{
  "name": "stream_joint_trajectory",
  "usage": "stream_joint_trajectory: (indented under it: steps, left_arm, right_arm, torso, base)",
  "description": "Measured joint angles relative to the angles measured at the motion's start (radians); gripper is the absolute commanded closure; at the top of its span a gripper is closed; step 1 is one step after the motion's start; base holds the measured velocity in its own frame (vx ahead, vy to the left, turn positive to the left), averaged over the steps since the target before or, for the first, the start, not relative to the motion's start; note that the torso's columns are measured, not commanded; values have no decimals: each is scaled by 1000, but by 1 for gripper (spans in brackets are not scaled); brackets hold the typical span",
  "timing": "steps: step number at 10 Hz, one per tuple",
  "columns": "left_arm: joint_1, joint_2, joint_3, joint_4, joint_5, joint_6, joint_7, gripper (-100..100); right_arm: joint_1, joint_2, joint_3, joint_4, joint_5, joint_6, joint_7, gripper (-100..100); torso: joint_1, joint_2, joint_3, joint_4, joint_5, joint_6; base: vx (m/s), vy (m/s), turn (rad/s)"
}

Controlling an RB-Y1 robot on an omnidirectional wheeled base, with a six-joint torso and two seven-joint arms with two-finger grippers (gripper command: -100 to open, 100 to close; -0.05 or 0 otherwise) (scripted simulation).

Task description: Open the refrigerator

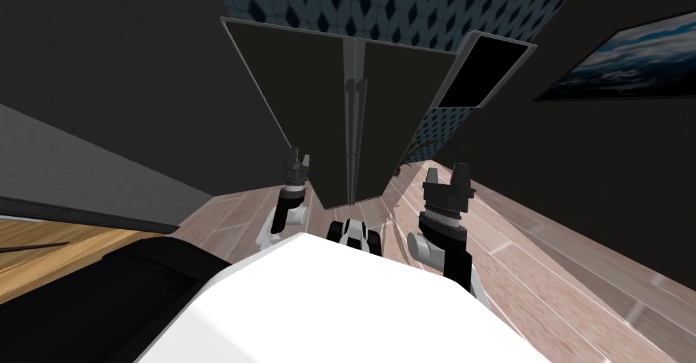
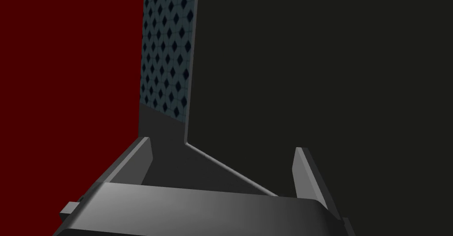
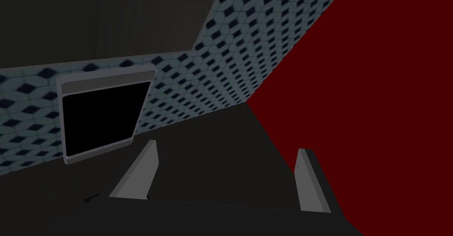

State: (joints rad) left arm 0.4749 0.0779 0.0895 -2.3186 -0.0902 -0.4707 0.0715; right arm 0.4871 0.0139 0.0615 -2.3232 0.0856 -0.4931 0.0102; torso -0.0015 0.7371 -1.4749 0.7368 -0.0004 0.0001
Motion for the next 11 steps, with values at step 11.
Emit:
stream_joint_trajectory:
  steps: [11]
  left_arm:
    - [-230, 119, 64, 1, -9, 281, 102, -100]
  right_arm:
    - [0, 0, 0, 0, 0, 0, 0, 0]
  torso:
    - [2, 1, -1, 1, 0, 0]
  base:
    - [-16, -38, -9]
